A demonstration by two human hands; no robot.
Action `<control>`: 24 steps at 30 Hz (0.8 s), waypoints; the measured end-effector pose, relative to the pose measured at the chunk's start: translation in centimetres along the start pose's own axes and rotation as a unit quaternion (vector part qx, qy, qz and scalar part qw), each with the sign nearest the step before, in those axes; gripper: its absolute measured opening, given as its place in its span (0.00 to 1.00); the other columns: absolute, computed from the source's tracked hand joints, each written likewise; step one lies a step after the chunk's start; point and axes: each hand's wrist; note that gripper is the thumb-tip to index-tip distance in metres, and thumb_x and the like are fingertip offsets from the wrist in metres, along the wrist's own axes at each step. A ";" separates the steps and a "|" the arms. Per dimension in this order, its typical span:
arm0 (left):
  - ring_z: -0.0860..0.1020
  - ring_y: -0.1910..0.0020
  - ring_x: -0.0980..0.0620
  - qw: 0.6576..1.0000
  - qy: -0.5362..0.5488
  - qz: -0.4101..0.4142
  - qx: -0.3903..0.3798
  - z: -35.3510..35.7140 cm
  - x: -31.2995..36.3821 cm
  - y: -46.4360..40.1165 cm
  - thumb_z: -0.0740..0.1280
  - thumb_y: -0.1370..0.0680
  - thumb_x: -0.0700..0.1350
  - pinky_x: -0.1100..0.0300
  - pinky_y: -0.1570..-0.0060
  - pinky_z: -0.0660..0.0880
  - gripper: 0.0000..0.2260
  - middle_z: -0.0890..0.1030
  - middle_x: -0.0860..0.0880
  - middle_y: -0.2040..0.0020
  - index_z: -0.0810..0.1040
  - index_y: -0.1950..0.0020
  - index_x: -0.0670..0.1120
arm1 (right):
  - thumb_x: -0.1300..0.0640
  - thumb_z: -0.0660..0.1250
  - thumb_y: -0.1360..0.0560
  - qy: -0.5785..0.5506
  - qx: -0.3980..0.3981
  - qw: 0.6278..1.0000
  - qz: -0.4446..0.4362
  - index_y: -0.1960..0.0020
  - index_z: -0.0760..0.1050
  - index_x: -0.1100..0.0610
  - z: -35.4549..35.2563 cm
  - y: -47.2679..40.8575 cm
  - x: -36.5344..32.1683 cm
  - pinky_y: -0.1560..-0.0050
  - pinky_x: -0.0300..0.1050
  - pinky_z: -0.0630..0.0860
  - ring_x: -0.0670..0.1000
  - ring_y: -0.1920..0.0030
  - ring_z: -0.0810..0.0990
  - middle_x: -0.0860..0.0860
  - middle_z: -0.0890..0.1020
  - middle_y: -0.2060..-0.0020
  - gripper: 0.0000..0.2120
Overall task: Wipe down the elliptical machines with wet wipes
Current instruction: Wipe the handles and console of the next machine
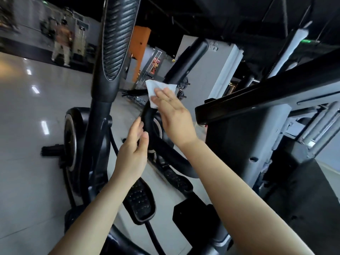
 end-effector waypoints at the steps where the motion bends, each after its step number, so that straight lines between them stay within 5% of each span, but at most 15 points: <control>1: 0.68 0.32 0.63 1.000 0.010 -0.008 0.018 -0.1 0.2 0.0 0.56 0.16 0.47 0.68 0.33 0.62 0.20 0.70 0.57 0.30 0.61 0.22 0.53 | 0.74 0.68 0.30 -0.011 -0.029 1.000 -0.003 0.42 0.80 0.65 0.1 0.7 -0.5 0.42 0.47 0.75 0.62 0.36 0.77 0.60 0.80 0.39 0.17; 3: 0.70 0.35 0.61 0.996 0.041 -0.034 0.066 -0.1 0.3 0.1 0.57 0.16 0.48 0.72 0.40 0.63 0.18 0.72 0.58 0.35 0.65 0.25 0.53 | 0.74 0.69 0.32 -0.043 -0.119 0.992 -0.013 0.42 0.80 0.66 0.3 2.1 -1.6 0.44 0.50 0.77 0.63 0.38 0.79 0.61 0.80 0.39 0.18; 6: 0.74 0.35 0.57 0.988 0.095 -0.056 0.107 -0.3 0.1 0.2 0.60 0.17 0.51 0.65 0.38 0.66 0.14 0.74 0.57 0.36 0.70 0.31 0.57 | 0.71 0.65 0.26 -0.127 -0.232 0.964 0.024 0.39 0.79 0.64 -0.5 3.1 -2.1 0.31 0.50 0.68 0.61 0.32 0.74 0.60 0.77 0.35 0.16; 10: 0.71 0.38 0.62 0.993 0.046 -0.048 0.096 -0.7 0.8 0.8 0.57 0.15 0.46 0.74 0.45 0.64 0.15 0.74 0.58 0.36 0.72 0.29 0.53 | 0.66 0.62 0.21 -0.170 -0.313 0.934 0.035 0.40 0.80 0.63 -2.5 3.7 -1.4 0.29 0.51 0.66 0.57 0.31 0.73 0.58 0.78 0.36 0.13; 15: 0.68 0.38 0.67 0.995 -0.072 0.012 0.063 -1.7 1.0 2.8 0.57 0.15 0.46 0.83 0.45 0.59 0.16 0.73 0.56 0.32 0.73 0.29 0.47 | 0.63 0.62 0.22 -0.158 -0.323 0.933 -0.010 0.43 0.81 0.62 -6.1 6.7 -0.6 0.32 0.54 0.71 0.54 0.32 0.74 0.55 0.80 0.37 0.12; 20: 0.66 0.31 0.62 0.978 -0.186 0.093 0.030 -1.8 0.4 4.3 0.57 0.17 0.49 0.74 0.35 0.59 0.18 0.71 0.54 0.29 0.75 0.31 0.44 | 0.70 0.67 0.25 -0.094 -0.293 0.949 -0.072 0.38 0.79 0.62 -10.0 11.7 0.8 0.31 0.48 0.70 0.52 0.32 0.74 0.55 0.78 0.35 0.16; 24: 0.62 0.31 0.67 0.966 -0.227 0.115 -0.047 -0.8 0.1 5.0 0.54 0.19 0.53 0.81 0.36 0.52 0.22 0.68 0.54 0.26 0.70 0.26 0.48 | 0.64 0.60 0.22 -0.086 -0.279 0.956 -0.006 0.39 0.80 0.62 -13.4 15.4 1.4 0.31 0.43 0.69 0.51 0.34 0.76 0.55 0.78 0.35 0.15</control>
Point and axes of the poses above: each hand's wrist, its own y-axis away from the middle knuckle, its own z-axis out of the palm, x = y × z
